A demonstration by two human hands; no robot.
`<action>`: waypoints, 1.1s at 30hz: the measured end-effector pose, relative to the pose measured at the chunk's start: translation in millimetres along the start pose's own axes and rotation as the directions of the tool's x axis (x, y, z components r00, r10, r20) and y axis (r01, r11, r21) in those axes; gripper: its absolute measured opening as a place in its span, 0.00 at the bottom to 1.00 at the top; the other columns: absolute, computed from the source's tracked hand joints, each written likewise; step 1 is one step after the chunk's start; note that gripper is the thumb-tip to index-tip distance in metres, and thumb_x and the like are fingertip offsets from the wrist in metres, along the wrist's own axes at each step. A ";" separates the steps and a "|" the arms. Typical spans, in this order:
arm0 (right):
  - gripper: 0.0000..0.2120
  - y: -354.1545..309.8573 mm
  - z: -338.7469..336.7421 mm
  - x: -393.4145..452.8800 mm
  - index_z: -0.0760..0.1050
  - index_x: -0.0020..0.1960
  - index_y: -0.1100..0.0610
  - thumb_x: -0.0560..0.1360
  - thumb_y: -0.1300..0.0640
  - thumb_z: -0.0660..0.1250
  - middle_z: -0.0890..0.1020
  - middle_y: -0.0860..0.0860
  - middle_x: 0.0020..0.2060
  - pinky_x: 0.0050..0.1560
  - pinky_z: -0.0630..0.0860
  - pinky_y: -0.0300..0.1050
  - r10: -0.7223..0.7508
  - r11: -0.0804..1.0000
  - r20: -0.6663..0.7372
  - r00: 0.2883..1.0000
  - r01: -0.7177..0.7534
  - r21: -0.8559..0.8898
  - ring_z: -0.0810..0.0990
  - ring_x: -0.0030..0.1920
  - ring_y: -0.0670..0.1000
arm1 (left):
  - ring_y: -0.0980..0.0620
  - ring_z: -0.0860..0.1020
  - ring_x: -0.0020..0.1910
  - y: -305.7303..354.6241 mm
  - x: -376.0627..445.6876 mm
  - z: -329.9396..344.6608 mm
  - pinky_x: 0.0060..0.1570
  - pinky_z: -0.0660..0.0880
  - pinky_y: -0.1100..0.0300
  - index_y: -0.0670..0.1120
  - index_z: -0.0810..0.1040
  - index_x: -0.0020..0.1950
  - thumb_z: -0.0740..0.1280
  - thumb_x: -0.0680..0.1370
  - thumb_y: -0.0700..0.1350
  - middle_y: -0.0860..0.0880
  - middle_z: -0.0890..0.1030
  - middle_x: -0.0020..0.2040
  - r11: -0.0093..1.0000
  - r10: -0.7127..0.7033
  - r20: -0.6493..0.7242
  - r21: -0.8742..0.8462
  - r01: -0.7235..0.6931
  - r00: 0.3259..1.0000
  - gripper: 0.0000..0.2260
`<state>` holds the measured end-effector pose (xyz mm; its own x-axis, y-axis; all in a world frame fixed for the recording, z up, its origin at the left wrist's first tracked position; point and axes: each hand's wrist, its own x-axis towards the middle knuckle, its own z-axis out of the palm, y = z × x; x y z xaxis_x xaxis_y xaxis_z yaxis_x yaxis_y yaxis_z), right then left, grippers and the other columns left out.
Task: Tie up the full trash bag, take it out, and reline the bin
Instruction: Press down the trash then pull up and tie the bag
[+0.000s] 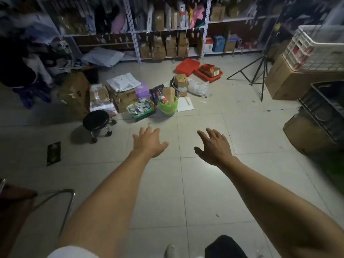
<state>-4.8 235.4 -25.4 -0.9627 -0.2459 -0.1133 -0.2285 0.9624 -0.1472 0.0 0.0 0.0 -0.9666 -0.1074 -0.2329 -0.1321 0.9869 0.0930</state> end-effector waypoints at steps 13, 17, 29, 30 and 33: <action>0.32 35.6 16.2 150.6 0.57 0.76 0.49 0.76 0.39 0.60 0.60 0.58 0.76 0.73 0.59 0.60 -0.019 0.999 0.067 0.998 0.016 0.047 0.57 0.76 0.61 | 0.43 0.60 0.74 27.8 149.0 5.6 0.68 0.62 0.43 0.51 0.62 0.75 0.62 0.76 0.62 0.46 0.63 0.76 1.000 0.026 0.113 0.006 -0.027 0.993 0.31; 0.32 46.8 4.2 213.7 0.58 0.75 0.49 0.76 0.39 0.60 0.62 0.57 0.75 0.72 0.60 0.59 -0.056 0.996 0.083 0.995 0.049 0.076 0.58 0.75 0.61 | 0.43 0.61 0.73 49.1 203.0 -0.9 0.68 0.63 0.43 0.51 0.64 0.74 0.62 0.76 0.62 0.46 0.65 0.74 1.000 -0.025 0.133 0.012 0.023 0.991 0.30; 0.32 70.3 -6.4 373.0 0.58 0.75 0.49 0.76 0.38 0.59 0.62 0.58 0.75 0.71 0.61 0.59 -0.115 0.993 0.140 0.983 0.109 0.049 0.59 0.74 0.61 | 0.40 0.57 0.75 56.8 352.6 -33.8 0.68 0.61 0.40 0.50 0.65 0.74 0.61 0.77 0.57 0.43 0.63 0.75 0.995 -0.081 0.133 0.065 0.073 0.988 0.26; 0.32 69.8 -5.7 386.4 0.58 0.75 0.49 0.76 0.38 0.59 0.62 0.58 0.75 0.71 0.61 0.59 -0.114 0.993 0.139 0.984 0.109 0.044 0.59 0.74 0.61 | 0.40 0.56 0.76 53.8 367.0 -35.1 0.69 0.60 0.40 0.51 0.64 0.74 0.61 0.77 0.57 0.43 0.61 0.76 0.996 -0.071 0.129 0.069 0.062 0.989 0.27; 0.32 67.9 -1.2 429.1 0.58 0.75 0.49 0.75 0.38 0.59 0.62 0.58 0.75 0.71 0.61 0.60 -0.101 0.995 0.138 0.985 0.097 0.035 0.58 0.75 0.61 | 0.39 0.53 0.77 41.3 412.8 -37.2 0.71 0.58 0.38 0.51 0.63 0.75 0.61 0.77 0.58 0.43 0.59 0.78 0.996 -0.064 0.129 0.077 0.054 0.990 0.28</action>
<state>-433.6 195.5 -82.8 -0.9053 -0.3555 -0.2325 -0.3156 0.9293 -0.1919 -412.6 -8.1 -56.3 -0.9196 -0.1539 -0.3614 -0.1672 0.9859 0.0056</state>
